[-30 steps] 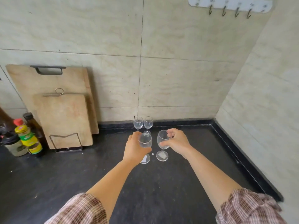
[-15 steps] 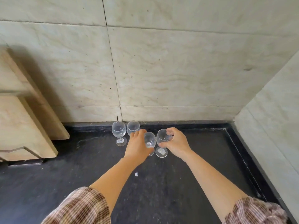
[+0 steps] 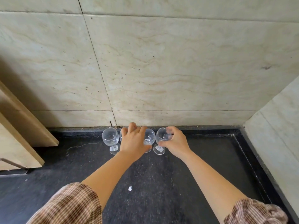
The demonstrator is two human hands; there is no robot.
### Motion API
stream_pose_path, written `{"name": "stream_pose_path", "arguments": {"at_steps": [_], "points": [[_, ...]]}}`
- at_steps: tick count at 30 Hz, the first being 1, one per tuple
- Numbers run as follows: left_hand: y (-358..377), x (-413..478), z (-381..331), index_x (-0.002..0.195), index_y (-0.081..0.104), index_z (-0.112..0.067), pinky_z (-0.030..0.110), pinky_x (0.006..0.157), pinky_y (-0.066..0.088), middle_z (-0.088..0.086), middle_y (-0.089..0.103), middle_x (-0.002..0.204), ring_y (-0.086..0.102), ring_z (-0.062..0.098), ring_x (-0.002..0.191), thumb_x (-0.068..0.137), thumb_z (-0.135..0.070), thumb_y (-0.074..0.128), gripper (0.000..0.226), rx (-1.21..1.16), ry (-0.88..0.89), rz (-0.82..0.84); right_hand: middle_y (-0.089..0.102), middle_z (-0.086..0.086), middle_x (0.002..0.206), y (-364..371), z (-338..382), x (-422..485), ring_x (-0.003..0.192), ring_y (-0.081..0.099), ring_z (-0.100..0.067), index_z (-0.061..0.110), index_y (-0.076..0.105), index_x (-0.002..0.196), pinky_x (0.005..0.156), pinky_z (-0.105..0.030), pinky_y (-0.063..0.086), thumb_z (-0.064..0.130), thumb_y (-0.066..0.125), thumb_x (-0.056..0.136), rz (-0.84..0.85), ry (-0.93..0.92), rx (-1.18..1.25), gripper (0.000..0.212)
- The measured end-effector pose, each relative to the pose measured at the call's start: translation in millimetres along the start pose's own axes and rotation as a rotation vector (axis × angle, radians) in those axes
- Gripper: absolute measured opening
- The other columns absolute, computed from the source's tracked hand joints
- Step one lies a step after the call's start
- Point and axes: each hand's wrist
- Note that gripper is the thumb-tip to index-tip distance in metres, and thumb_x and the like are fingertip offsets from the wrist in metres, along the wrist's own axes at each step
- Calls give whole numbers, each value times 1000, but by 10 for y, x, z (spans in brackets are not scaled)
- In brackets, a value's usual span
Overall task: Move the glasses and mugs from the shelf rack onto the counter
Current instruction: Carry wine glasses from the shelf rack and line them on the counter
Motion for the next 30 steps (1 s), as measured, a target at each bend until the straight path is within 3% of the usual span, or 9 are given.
{"name": "stream_pose_path", "arguments": {"at_steps": [9,17,22,30], "points": [[-24,86,14,128,46,-26,41,94,17,-12,60,124,29,20,124,75,-57,63,63,32,-61,-12,57,-2,133,44,11,118,117,57,-22,16,52,132,93,-33,49,13,82,74,11,-30,7,65],[-69,83,77,132,45,-25,41,96,20,-10,60,127,29,21,126,75,-62,62,69,33,-120,8,59,-1,129,102,38,153,104,53,-13,18,52,127,82,-25,44,14,82,73,30,-57,-25,62],[-91,71,60,132,44,-26,42,99,19,-11,59,128,29,21,127,76,-61,63,69,31,-108,17,59,-1,130,139,54,166,111,56,-16,18,52,128,83,-25,44,15,82,73,15,-67,-32,63],[-114,54,29,132,43,-24,45,104,17,-8,59,127,28,22,129,77,-58,64,68,46,-122,56,60,0,125,153,34,158,99,54,-12,20,51,125,82,-24,45,16,81,74,36,-73,-64,60]]}}
Point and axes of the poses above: each hand's wrist, its own x-axis towards the middle knuckle, its own y-axis out of the palm, z = x × y
